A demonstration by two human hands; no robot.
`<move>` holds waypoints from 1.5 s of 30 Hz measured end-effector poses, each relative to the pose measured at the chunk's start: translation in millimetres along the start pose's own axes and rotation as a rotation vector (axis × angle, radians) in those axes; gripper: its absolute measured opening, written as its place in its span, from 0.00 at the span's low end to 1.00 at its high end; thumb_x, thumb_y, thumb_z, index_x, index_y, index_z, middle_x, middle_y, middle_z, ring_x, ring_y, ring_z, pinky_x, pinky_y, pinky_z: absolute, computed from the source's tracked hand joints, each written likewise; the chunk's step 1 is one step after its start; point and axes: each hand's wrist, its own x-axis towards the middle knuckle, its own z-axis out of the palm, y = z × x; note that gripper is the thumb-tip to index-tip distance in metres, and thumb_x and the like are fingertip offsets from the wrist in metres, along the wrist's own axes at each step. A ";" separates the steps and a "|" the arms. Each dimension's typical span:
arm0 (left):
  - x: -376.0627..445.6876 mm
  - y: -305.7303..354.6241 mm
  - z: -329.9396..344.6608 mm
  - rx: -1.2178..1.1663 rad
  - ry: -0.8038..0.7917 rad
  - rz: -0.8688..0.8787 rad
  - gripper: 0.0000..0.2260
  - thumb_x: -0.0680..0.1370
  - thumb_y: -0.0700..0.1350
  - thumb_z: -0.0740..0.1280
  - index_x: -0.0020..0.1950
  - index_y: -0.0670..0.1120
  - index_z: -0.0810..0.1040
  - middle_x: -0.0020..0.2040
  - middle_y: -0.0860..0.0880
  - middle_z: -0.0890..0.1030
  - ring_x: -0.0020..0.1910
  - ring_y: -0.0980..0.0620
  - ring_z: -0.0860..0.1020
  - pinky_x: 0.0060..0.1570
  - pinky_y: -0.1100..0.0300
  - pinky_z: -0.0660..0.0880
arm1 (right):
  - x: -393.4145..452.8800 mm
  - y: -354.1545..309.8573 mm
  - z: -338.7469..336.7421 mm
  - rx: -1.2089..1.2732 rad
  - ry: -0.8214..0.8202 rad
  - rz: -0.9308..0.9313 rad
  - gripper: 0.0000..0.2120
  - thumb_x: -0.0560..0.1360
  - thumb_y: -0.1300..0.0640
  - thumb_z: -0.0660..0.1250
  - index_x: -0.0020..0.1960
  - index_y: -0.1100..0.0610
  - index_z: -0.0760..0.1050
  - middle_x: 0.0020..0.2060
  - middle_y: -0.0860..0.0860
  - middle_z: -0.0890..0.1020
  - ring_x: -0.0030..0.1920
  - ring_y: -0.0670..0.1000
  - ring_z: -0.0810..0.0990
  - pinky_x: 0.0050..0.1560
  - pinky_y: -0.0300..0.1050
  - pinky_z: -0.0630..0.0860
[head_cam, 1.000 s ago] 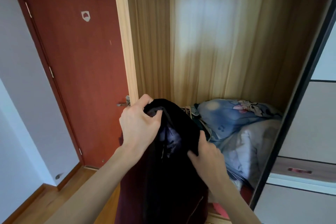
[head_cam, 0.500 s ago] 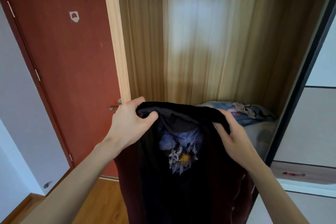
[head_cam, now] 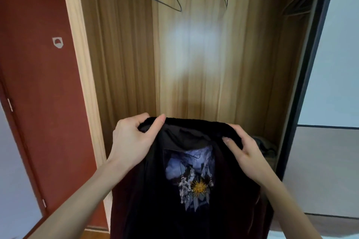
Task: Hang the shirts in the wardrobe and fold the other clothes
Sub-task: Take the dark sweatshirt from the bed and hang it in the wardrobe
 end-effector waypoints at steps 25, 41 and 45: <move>30.0 -14.9 137.8 -0.063 0.062 -0.015 0.28 0.84 0.59 0.61 0.32 0.40 0.66 0.28 0.40 0.66 0.31 0.38 0.66 0.33 0.49 0.67 | 10.2 77.9 -91.2 -0.541 0.051 0.005 0.16 0.84 0.51 0.62 0.70 0.38 0.68 0.46 0.41 0.83 0.50 0.39 0.75 0.47 0.38 0.69; 36.5 1.3 142.3 -0.103 0.071 -0.027 0.26 0.84 0.50 0.65 0.30 0.49 0.56 0.26 0.54 0.56 0.29 0.53 0.57 0.32 0.56 0.58 | 8.8 71.7 -108.7 -0.492 -0.068 0.069 0.15 0.84 0.49 0.62 0.68 0.36 0.67 0.36 0.52 0.82 0.29 0.47 0.75 0.32 0.40 0.67; 42.6 1.7 124.9 -0.158 0.099 -0.001 0.26 0.84 0.54 0.63 0.30 0.48 0.57 0.27 0.52 0.57 0.29 0.51 0.58 0.33 0.56 0.58 | 14.8 58.4 -99.1 -0.460 -0.092 0.061 0.16 0.84 0.47 0.62 0.69 0.35 0.67 0.40 0.53 0.83 0.32 0.50 0.77 0.34 0.51 0.75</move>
